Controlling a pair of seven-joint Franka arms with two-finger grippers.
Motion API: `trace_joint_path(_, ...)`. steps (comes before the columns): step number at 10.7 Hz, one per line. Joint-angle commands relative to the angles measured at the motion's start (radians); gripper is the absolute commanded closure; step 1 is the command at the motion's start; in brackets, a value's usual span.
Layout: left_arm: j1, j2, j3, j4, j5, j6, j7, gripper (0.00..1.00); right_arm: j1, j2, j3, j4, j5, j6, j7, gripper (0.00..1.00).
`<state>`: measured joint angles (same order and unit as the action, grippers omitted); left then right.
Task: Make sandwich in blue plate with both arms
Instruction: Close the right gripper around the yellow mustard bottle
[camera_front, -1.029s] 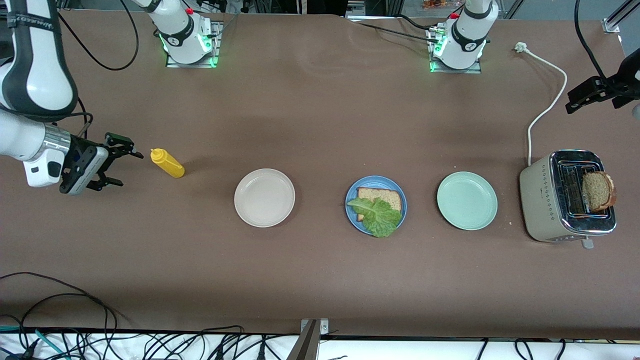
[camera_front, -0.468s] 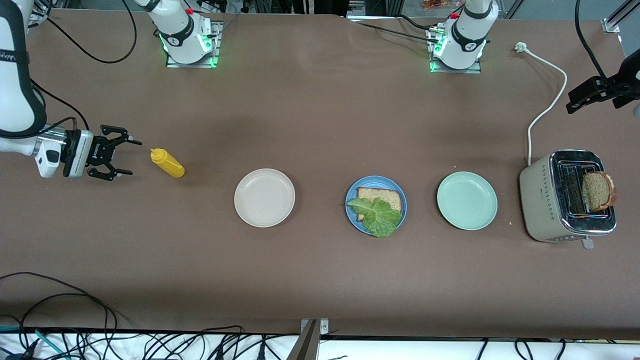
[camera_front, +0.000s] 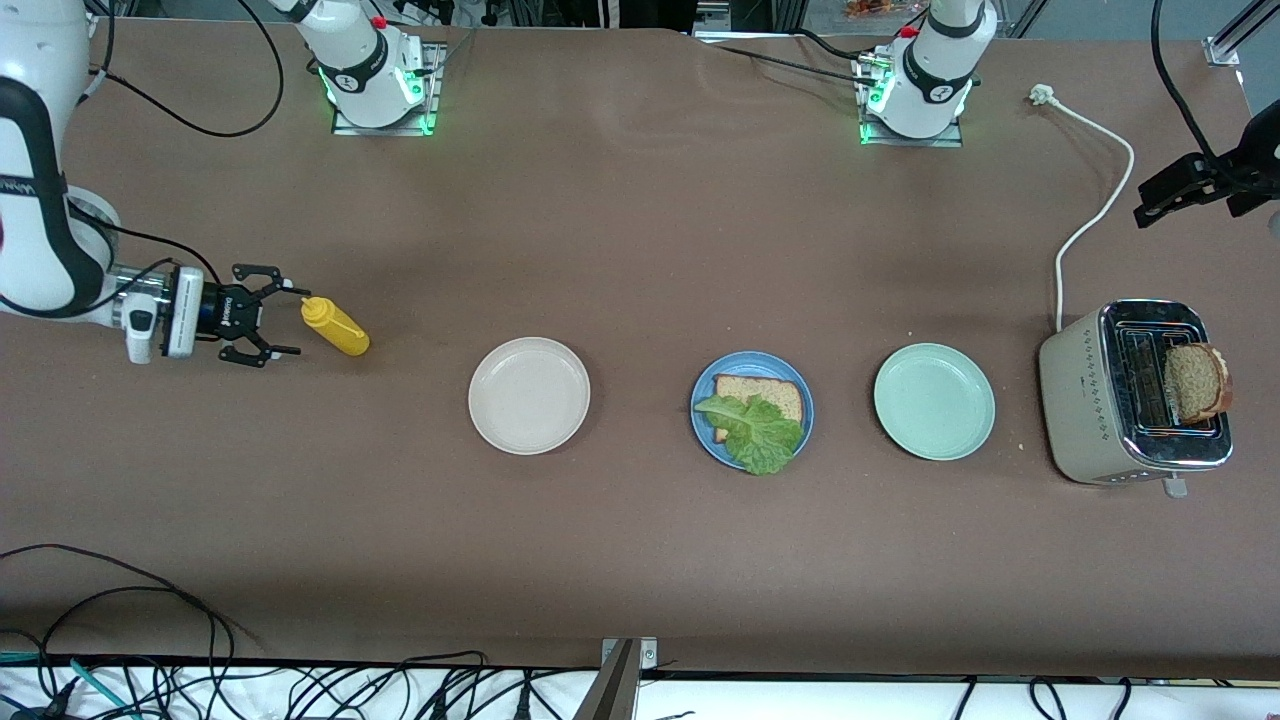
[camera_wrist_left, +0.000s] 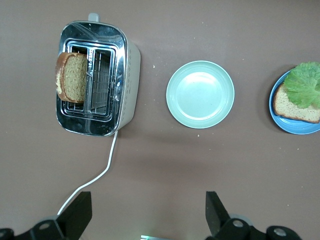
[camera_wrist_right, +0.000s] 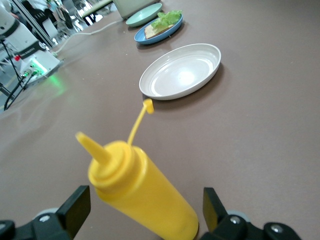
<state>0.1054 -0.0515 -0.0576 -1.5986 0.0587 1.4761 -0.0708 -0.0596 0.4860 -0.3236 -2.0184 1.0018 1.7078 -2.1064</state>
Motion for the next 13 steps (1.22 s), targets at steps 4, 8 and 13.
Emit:
trace_joint_path(4,0.019,0.010,-0.004,0.023,0.020,-0.014,0.005,0.00,-0.055,0.158,0.012,0.075,0.130,-0.111,-0.177,0.02)
trace_joint_path(8,0.020,0.012,-0.004,0.023,0.020,-0.014,0.005,0.00,-0.055,0.210,0.055,0.096,0.189,-0.159,-0.208,0.02)
trace_joint_path(13,0.020,0.010,-0.004,0.023,0.018,-0.014,0.005,0.00,-0.057,0.241,0.107,0.132,0.192,-0.154,-0.218,0.02)
